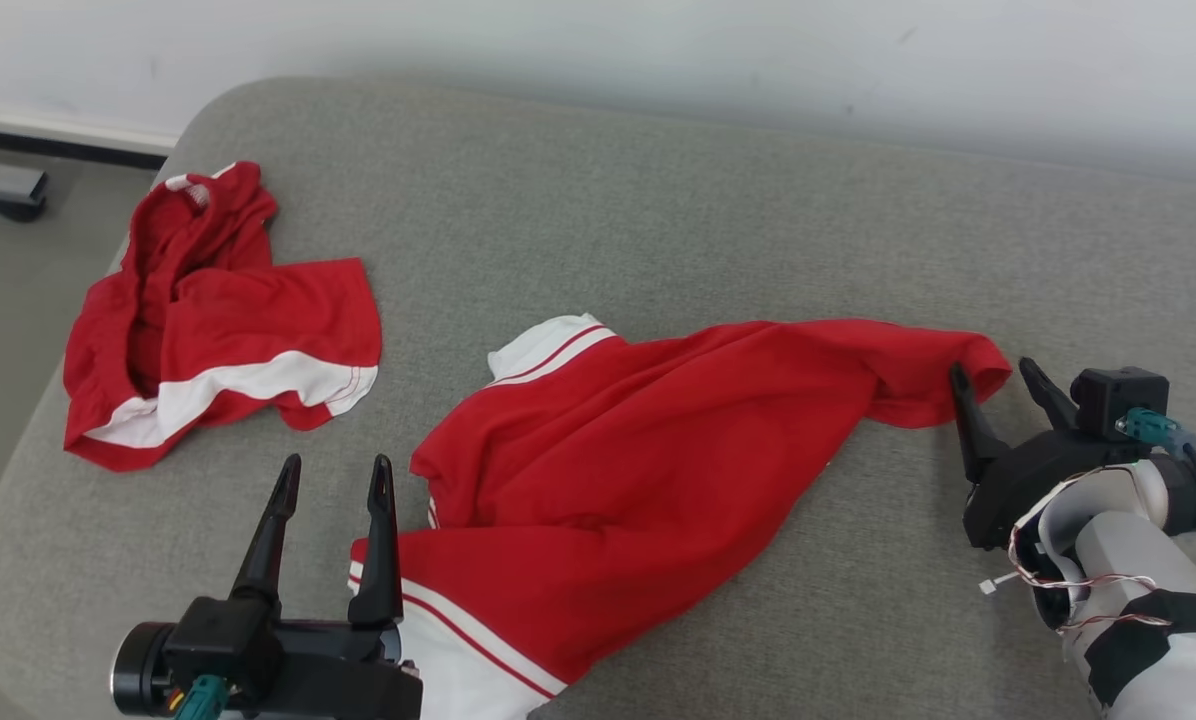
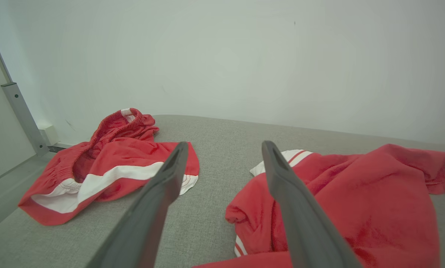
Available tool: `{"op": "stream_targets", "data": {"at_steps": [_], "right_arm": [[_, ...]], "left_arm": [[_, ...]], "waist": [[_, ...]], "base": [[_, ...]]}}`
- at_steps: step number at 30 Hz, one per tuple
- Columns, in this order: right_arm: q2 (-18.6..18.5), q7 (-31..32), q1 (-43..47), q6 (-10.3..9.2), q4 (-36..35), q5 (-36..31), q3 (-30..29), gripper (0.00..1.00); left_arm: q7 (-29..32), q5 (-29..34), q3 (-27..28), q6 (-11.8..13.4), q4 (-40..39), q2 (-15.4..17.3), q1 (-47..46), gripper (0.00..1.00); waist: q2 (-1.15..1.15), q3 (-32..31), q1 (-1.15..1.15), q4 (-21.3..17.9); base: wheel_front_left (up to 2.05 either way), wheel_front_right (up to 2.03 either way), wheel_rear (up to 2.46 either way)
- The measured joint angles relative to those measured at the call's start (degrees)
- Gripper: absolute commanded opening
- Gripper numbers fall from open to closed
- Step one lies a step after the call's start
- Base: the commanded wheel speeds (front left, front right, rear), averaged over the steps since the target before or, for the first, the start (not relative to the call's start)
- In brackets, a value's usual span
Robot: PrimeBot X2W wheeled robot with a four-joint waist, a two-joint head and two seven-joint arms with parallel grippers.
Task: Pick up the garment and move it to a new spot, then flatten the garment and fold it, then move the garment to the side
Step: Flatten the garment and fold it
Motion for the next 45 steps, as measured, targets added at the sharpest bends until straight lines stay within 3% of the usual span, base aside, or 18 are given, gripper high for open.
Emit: {"op": "stream_targets", "data": {"at_steps": [5, 6, 7, 8, 14, 25, 32, 40, 45], "right_arm": [[-0.54, 0.0, -2.3, 0.0, 5.97, 1.14, 0.3, 1.0], [-0.47, -0.03, -2.64, 0.0, 6.6, 1.67, 0.48, 0.72], [-0.37, -0.2, -2.86, 0.0, 7.01, 2.35, 0.59, 0.25], [-0.29, -0.41, -3.11, 0.0, 7.37, 2.99, 0.79, 0.0], [-1.88, -2.22, -6.48, 0.0, 5.63, 5.02, 4.23, 0.0], [-11.2, -1.91, -13.25, 0.0, -0.33, 7.92, 11.05, 0.0], [-16.0, 0.48, -15.07, 0.0, -2.6, 10.68, 12.21, 0.0], [-15.4, 1.33, -14.4, 0.0, -3.44, 11.39, 13.86, 0.0], [-10.38, 1.53, -16.55, 0.0, -4.61, 11.25, 15.61, 0.0]], "left_arm": [[0.0, -0.01, 0.31, -0.03, -0.07, -0.18, -0.85, 1.0], [0.0, -0.02, 0.31, -0.02, -0.11, -0.2, -0.88, 1.0], [0.0, -0.02, 0.3, -0.01, -0.12, -0.22, -0.91, 1.0], [0.0, -0.03, 0.31, 0.0, -0.12, -0.24, -0.94, 1.0], [0.0, -0.13, 1.51, 0.52, 0.05, -0.34, -1.05, 1.0], [0.0, -0.46, 2.81, 0.68, 0.42, -0.37, 1.83, 1.0], [0.0, -0.63, 3.16, 1.01, 0.41, -0.36, 2.92, 1.0], [0.0, -1.54, 2.87, 1.46, 0.22, -0.36, 3.84, 1.0], [0.0, -1.76, 1.7, 1.53, 0.48, -0.37, 3.74, 1.0]], "waist": [[0.0, 1.72, 0.0, 1.83], [0.0, 2.03, 0.0, 2.08], [0.0, 2.3, 0.0, 2.3], [0.0, 2.59, 0.0, 2.48], [0.01, 3.02, 0.0, 1.97], [0.0, -1.47, -0.01, -2.07], [0.0, -3.73, -0.02, -4.49], [-0.01, -4.75, -0.02, -5.12], [0.0, -4.73, -0.02, -4.03]], "base": [[0.0, 0.0, 0.0], [0.0, 0.0, 0.0], [0.0, 0.0, 0.0], [0.0, 0.0, 0.0], [0.0, 0.0, 0.0], [0.0, 0.0, 0.0], [0.0, 0.0, 0.0], [0.0, 0.0, 0.0], [0.0, 0.0, 0.0]]}}
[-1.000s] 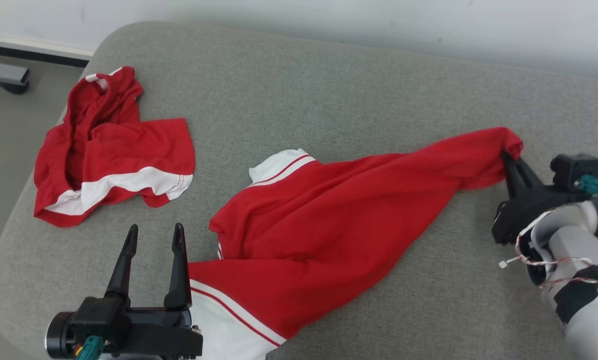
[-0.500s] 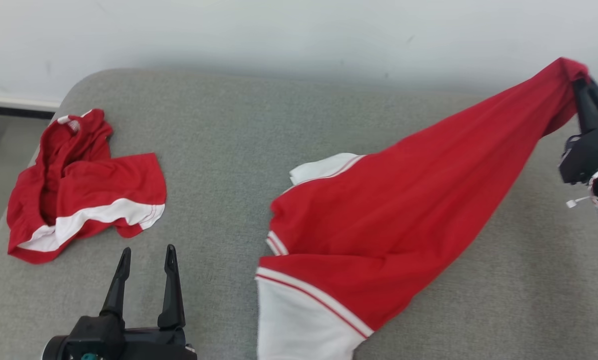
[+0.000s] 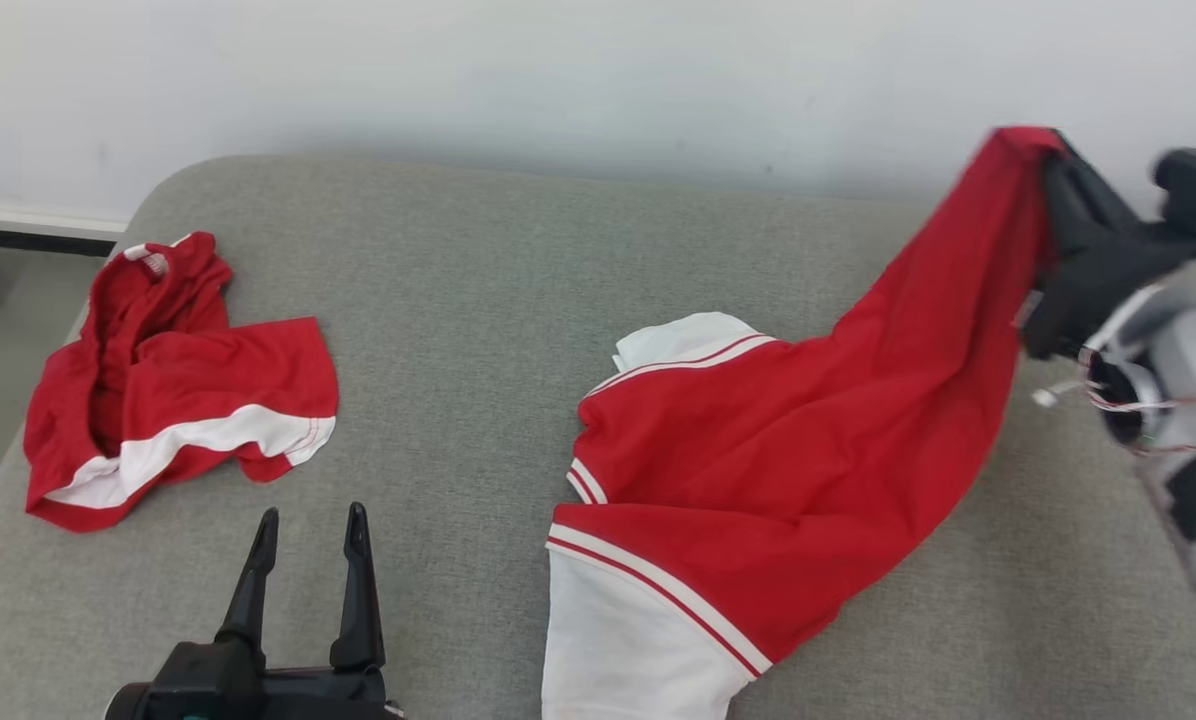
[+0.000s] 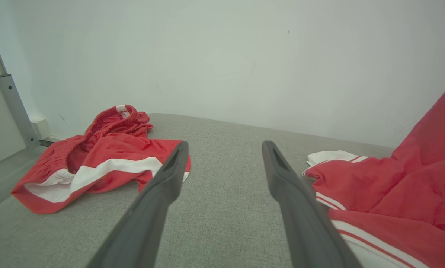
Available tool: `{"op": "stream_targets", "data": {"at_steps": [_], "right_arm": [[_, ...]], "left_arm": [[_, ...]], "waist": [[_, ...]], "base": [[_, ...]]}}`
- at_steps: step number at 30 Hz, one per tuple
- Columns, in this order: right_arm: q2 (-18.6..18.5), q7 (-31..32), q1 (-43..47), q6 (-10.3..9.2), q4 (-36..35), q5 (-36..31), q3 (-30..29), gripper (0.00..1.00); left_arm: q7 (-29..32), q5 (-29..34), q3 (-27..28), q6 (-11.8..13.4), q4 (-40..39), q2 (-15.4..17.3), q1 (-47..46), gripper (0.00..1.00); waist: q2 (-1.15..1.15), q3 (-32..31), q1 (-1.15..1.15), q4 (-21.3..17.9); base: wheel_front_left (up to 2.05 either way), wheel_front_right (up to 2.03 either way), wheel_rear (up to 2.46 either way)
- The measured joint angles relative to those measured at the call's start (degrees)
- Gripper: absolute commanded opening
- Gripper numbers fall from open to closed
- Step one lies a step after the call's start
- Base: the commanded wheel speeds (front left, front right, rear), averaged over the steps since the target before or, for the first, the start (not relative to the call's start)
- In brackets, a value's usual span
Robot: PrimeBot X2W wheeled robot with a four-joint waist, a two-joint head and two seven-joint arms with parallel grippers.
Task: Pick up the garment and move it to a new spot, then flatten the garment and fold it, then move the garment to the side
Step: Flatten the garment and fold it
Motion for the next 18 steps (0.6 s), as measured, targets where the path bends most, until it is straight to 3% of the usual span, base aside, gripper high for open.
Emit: {"op": "stream_targets", "data": {"at_steps": [7, 15, 16, 17, 18], "right_arm": [[9.25, 0.05, -3.22, 0.0, 1.12, -0.93, 4.17, 0.0], [16.27, -1.29, -3.67, 0.0, 6.91, -1.75, 8.38, 0.0], [17.05, -1.6, -3.61, 0.0, 7.73, -1.82, 9.13, 0.16], [17.63, -1.81, -3.56, 0.0, 8.6, -1.88, 9.73, 0.91], [18.03, -2.08, -3.47, 0.0, 9.5, -1.85, 10.05, 1.0]], "left_arm": [[0.0, -0.89, -2.54, -0.01, 1.05, 0.01, -1.24, 1.0], [0.0, -1.96, -5.08, 0.46, 1.83, 0.01, -2.61, 1.0], [0.0, -2.09, -5.37, 0.48, 1.98, 0.01, -2.8, 1.0], [0.0, -2.27, -5.7, 0.49, 2.05, 0.01, -3.0, 1.0], [0.0, -2.33, -6.02, 0.56, 2.12, 0.01, -3.2, 1.0]], "waist": [[0.0, 0.3, 0.0, 2.64], [0.0, 1.3, 0.0, 5.69], [0.0, 1.53, 0.0, 6.05], [0.0, 1.79, 0.0, 6.35], [0.0, 2.06, 0.0, 6.64]], "base": [[0.0, 0.0, 0.0], [0.0, 0.0, 0.0], [0.0, 0.0, 0.0], [0.0, 0.0, 0.0], [0.0, 0.0, 0.0]]}}
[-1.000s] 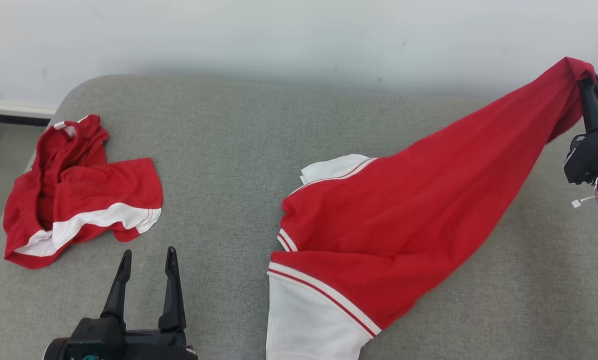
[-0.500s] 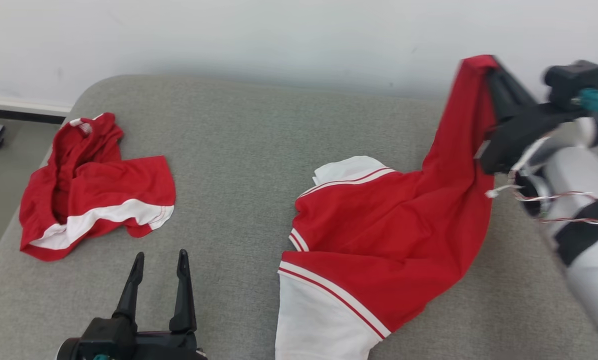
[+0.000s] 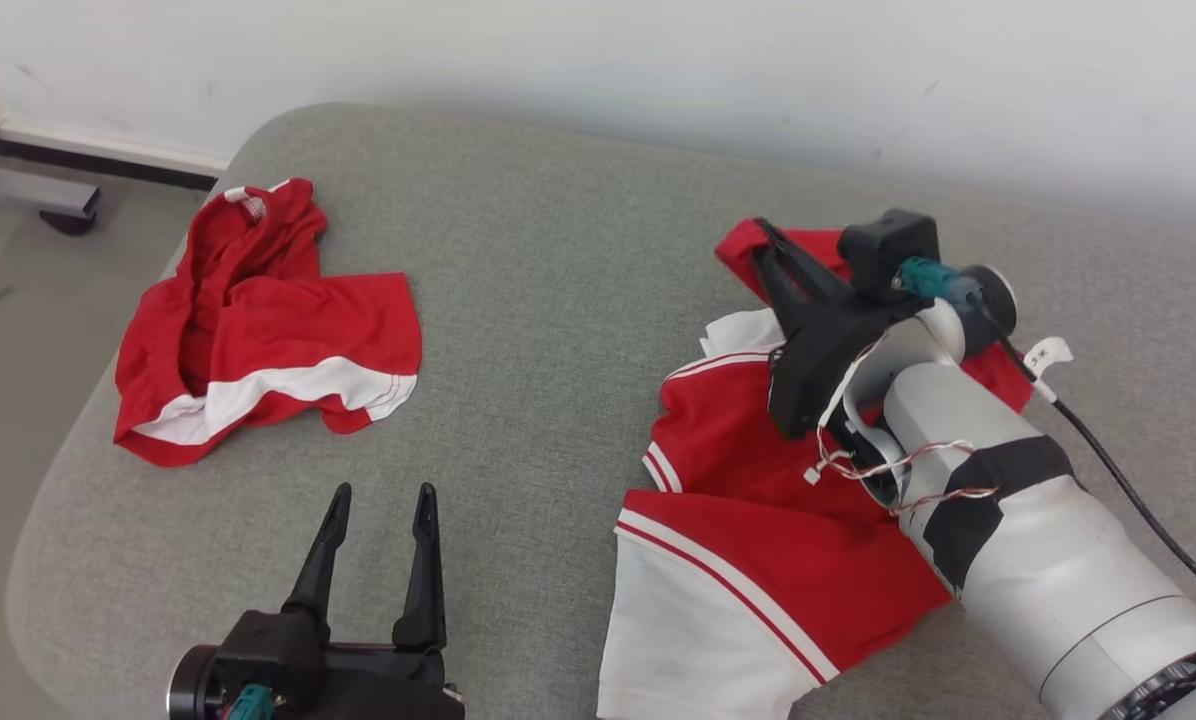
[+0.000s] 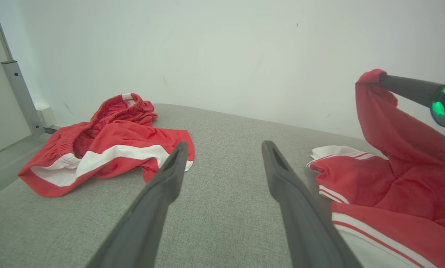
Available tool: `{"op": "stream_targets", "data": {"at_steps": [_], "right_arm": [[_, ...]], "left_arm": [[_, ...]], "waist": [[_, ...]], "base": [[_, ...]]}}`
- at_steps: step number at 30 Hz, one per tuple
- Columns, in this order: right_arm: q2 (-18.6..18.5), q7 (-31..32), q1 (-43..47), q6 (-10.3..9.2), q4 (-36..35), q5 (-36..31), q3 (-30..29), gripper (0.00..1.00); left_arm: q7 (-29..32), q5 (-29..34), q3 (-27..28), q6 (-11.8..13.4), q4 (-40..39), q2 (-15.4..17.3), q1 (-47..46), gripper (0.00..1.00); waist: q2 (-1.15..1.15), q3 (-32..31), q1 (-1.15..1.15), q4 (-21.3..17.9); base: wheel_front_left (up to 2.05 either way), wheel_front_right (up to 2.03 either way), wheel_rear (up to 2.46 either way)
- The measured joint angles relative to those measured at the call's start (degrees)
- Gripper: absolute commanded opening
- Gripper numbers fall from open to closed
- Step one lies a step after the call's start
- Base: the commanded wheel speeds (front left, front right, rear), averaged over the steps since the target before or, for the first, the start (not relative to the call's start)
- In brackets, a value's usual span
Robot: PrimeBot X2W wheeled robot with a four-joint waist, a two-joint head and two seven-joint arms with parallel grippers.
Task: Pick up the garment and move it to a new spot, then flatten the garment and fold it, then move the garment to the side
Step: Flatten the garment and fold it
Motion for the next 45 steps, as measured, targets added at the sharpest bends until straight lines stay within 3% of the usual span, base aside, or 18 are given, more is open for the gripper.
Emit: {"op": "stream_targets", "data": {"at_steps": [6, 12, 18, 23, 33, 38, 45], "right_arm": [[-0.13, -1.51, 0.28, 0.0, 2.71, 0.92, 1.63, 1.0], [-3.71, -2.29, 0.53, 0.0, 0.48, 3.22, 0.09, 1.0], [-11.27, -2.44, 5.7, 0.0, -6.78, 3.02, -6.92, 1.0], [-14.79, -2.45, 13.65, 0.0, -11.55, 1.85, -14.13, 1.0], [-13.74, -2.44, 27.32, 0.0, -18.51, -1.51, -21.97, 1.0], [-13.61, -2.43, 27.48, 0.0, -18.46, -2.02, -22.85, 1.0], [-13.8, -0.32, 24.21, 0.0, -12.79, -2.46, -20.57, 1.0]], "left_arm": [[0.0, -0.02, -0.21, 0.45, 0.33, -0.01, -0.44, 1.0], [0.0, 0.66, 1.13, 0.32, 0.57, -0.02, 0.12, 1.0], [0.0, 1.71, 2.55, -0.22, 0.08, -0.01, 1.43, 1.0], [0.0, 2.55, 3.66, -0.66, -0.94, -0.01, 2.59, 1.0], [0.0, 3.78, 4.98, -0.86, -2.8, -0.01, 3.8, 1.0], [0.0, 4.08, 4.67, -1.1, -3.0, -0.01, 3.55, 1.0], [0.0, 3.81, 3.53, -0.98, -2.97, 0.0, 2.01, 1.0]], "waist": [[0.0, 0.91, 0.01, 0.55], [0.0, -0.33, 0.01, -1.12], [0.0, -2.35, 0.01, -3.32], [0.0, -3.43, 0.0, -5.06], [0.0, -3.17, 0.0, -7.52], [0.0, -2.12, 0.0, -7.33], [0.0, -0.03, 0.0, -5.37]], "base": [[0.0, 0.0, 0.0], [0.0, 0.0, 0.0], [0.0, 0.0, 0.0], [0.0, 0.0, 0.0], [0.0, 0.0, 0.0], [0.0, 0.0, 0.0], [0.0, 0.0, 0.0]]}}
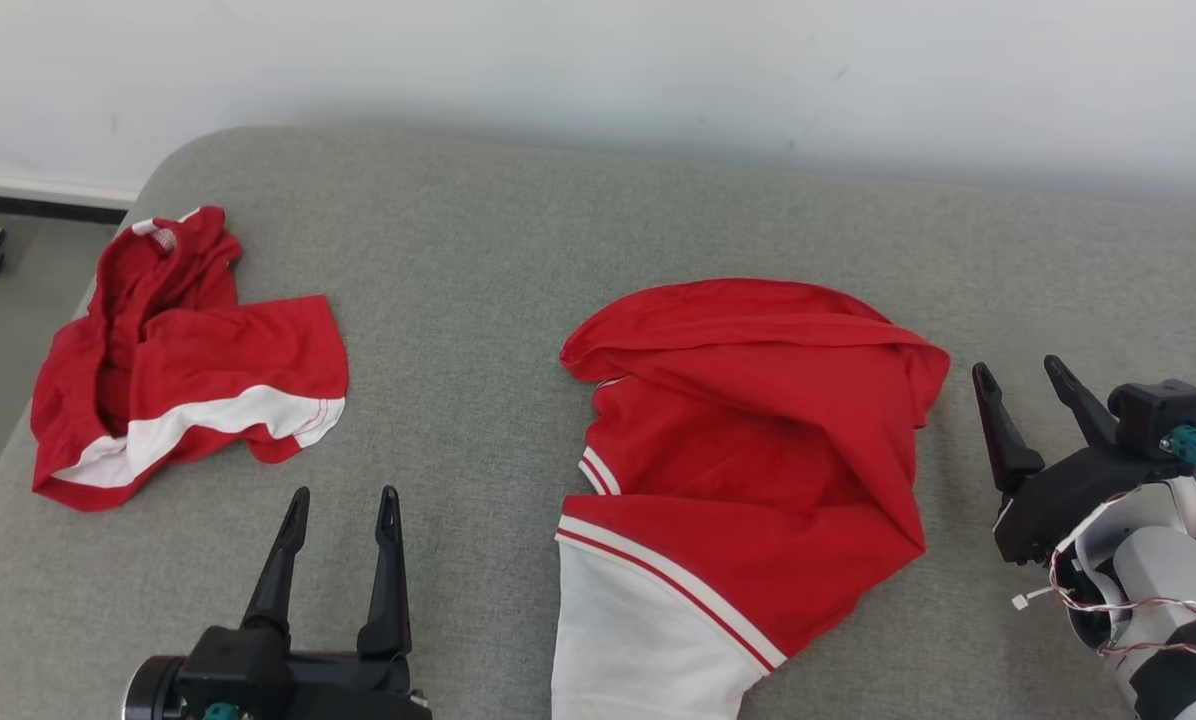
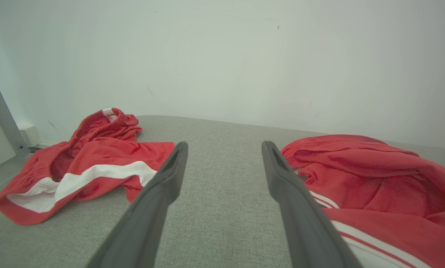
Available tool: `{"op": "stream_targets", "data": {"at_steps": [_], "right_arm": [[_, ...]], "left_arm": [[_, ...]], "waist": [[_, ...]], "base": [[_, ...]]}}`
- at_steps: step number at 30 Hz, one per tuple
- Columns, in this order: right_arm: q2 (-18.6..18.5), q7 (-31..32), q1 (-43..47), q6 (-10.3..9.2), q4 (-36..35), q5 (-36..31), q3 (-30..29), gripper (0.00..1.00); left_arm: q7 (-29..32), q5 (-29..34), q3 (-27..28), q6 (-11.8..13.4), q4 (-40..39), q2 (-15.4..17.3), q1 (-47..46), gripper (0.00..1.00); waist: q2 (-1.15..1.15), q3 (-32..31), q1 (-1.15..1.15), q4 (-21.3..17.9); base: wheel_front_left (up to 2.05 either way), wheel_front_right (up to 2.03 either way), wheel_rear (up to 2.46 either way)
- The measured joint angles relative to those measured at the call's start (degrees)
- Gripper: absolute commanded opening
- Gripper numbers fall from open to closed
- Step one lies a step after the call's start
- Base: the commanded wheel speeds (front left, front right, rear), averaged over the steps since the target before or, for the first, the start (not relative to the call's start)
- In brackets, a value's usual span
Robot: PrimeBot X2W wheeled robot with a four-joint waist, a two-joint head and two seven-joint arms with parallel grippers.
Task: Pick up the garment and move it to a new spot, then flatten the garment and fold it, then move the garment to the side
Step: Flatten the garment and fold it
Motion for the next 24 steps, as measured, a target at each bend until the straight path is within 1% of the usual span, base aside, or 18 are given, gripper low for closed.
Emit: {"op": "stream_targets", "data": {"at_steps": [15, 16, 17, 18, 20, 24], "right_arm": [[0.91, 3.98, -7.25, 0.0, 12.78, 2.16, 5.0, 1.0], [1.02, 4.33, -7.66, 0.0, 13.39, 2.67, 5.26, 0.97], [1.23, 4.43, -7.96, 0.0, 13.95, 3.19, 5.46, 0.29], [1.47, 4.66, -8.17, 0.0, 14.43, 3.7, 5.7, 0.0], [1.57, 4.6, -8.63, 0.0, 15.01, 4.23, 6.42, 0.0], [1.29, 2.25, -8.73, 0.0, 14.81, 5.42, 8.0, 0.0]], "left_arm": [[0.0, -1.43, -1.99, 0.92, 0.09, -0.01, -2.48, 1.0], [0.0, -1.48, -2.11, 0.98, 0.1, -0.02, -2.63, 1.0], [0.0, -1.57, -2.15, 1.01, 0.1, -0.01, -2.75, 1.0], [0.0, -1.71, -2.15, 1.15, 0.11, -0.01, -2.87, 1.0], [0.0, -1.74, -2.16, 1.36, 0.12, 0.0, -2.93, 1.0], [0.0, -1.78, -1.79, 1.56, 0.33, -0.01, -2.87, 1.0]], "waist": [[0.0, 4.52, 0.01, 4.37], [0.01, 4.72, 0.01, 4.64], [0.0, 4.89, 0.0, 4.87], [0.0, 5.06, 0.0, 5.05], [0.0, 5.35, 0.0, 5.34], [0.0, 5.12, 0.01, 5.36]], "base": [[0.0, 0.0, 0.0], [0.0, 0.0, 0.0], [0.0, 0.0, 0.0], [0.0, 0.0, 0.0], [0.0, 0.0, 0.0], [0.0, 0.0, 0.0]]}}
